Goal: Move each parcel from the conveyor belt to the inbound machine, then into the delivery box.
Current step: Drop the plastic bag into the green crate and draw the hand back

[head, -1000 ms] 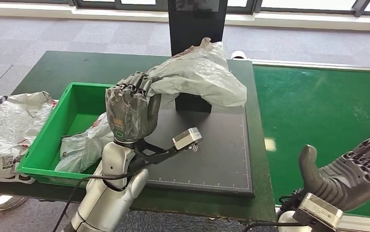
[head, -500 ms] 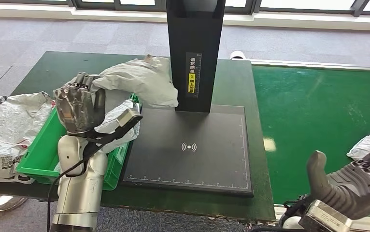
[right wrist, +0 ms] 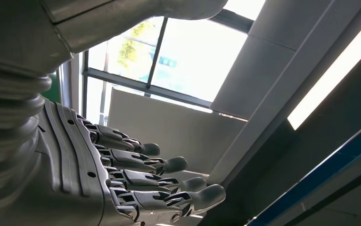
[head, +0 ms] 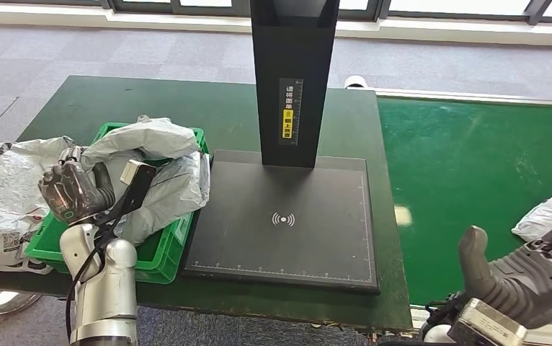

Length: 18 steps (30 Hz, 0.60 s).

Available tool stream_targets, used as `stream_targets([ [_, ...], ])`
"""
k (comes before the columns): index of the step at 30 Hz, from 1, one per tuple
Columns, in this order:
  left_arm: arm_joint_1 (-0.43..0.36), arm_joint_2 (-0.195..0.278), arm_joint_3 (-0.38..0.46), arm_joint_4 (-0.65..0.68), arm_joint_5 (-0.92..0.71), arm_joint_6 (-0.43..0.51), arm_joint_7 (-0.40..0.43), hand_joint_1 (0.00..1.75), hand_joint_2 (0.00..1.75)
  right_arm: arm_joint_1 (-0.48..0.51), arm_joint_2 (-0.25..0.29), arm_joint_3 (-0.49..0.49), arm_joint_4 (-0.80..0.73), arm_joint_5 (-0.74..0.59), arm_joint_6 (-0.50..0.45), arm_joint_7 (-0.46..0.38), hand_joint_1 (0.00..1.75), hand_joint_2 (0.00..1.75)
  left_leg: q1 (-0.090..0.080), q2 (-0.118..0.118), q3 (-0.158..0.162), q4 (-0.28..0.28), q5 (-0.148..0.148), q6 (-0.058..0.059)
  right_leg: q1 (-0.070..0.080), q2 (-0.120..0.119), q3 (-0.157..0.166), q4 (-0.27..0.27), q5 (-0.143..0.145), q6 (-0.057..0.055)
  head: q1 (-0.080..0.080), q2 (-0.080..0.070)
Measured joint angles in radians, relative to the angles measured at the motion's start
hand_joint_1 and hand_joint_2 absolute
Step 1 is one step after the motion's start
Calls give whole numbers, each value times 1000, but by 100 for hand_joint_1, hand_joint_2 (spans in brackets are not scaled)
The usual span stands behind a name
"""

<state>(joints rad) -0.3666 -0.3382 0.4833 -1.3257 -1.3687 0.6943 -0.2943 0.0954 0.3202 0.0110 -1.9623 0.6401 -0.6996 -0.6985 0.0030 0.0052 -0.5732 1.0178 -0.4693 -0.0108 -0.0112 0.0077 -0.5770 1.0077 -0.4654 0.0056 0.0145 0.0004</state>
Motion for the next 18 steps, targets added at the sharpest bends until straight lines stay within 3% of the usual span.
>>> stream_targets([
  [5, 0, -3, 21, 12, 0, 0, 2, 168, 175, 5, 0, -1, 0, 0, 0, 0, 0, 175, 0, 0, 0, 0, 0, 0, 0, 0, 0, 0, 0, 0, 0, 0],
  [9, -1, -4, 30, 17, -1, 0, 4, 0, 175, 6, 1, -1, 0, 0, 0, 0, 0, 175, 0, 0, 0, 0, 0, 0, 0, 0, 0, 0, 0, 0, 0, 0],
  [10, -1, -5, 32, 19, -2, 0, 7, 0, 175, 6, 1, -1, 0, -1, 0, 0, 0, 175, 0, 0, 0, 0, 0, 0, 0, 0, 0, 0, 0, 0, 0, 0],
  [14, -4, -7, 40, 27, 2, 0, 20, 0, 0, 6, 1, -1, 0, -3, 0, 0, 0, 175, 0, 0, 0, 0, 0, 0, 0, 0, 0, 0, 0, 0, 0, 0],
  [18, -5, -8, 45, 31, 47, 1, 8, 0, 0, 6, 1, -1, 0, -3, 0, 0, 0, 175, 0, 0, 0, 0, 0, 0, 0, 0, 0, 0, 0, 0, 0, 0],
])
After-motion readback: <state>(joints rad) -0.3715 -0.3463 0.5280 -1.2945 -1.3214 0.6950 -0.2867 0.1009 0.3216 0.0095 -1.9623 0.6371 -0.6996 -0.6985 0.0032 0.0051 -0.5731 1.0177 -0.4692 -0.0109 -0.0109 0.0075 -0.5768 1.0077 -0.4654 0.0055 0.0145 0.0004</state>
